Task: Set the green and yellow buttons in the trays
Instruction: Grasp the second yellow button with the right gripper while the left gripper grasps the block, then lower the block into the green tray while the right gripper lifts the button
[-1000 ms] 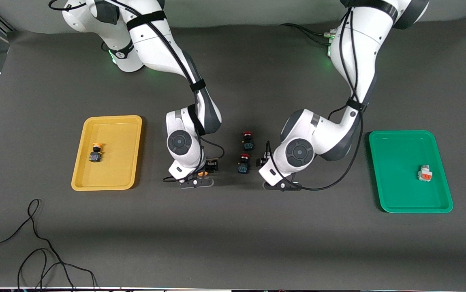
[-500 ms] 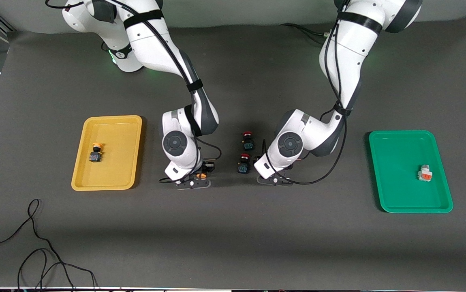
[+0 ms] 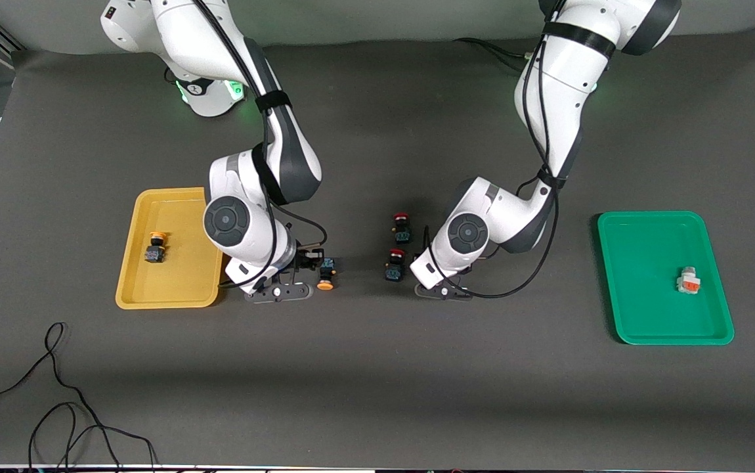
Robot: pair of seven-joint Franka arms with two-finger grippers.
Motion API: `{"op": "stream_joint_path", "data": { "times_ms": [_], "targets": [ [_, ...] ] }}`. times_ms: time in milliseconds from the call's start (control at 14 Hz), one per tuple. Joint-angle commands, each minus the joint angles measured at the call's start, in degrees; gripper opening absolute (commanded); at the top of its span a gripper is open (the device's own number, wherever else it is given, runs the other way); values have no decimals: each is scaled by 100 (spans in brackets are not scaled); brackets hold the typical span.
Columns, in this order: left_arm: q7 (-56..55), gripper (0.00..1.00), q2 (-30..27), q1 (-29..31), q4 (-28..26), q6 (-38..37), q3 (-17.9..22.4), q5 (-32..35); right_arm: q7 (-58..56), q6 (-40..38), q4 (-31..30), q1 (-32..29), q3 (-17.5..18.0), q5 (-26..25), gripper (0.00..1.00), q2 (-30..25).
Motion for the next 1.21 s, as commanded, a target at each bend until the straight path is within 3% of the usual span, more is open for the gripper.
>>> {"op": "stream_joint_path", "data": {
  "times_ms": [0,143,286,643,786,1143],
  "targets": [
    [-147,0,-80,-104,-70,-52,83,8,-5,186,-81,35,58,22,38,221],
    [-191,0,-246,-25,-52,-270,83,-1,-5,397,-99,43,67,328,38,432],
    [-226,0,-544,115,193,-1129,101,-19,-14,887,-99,78,224,741,38,774],
    [-104,0,-1432,783,966,-3485,171,269,-5,1548,-98,78,418,805,38,1127],
    [-16,0,-1792,906,1055,-3770,346,937,-5,1611,-99,70,453,805,38,1163],
    [1808,0,-2014,2196,951,-4025,364,1009,-92,1576,-151,-9,445,787,41,1101]
  ]
}}
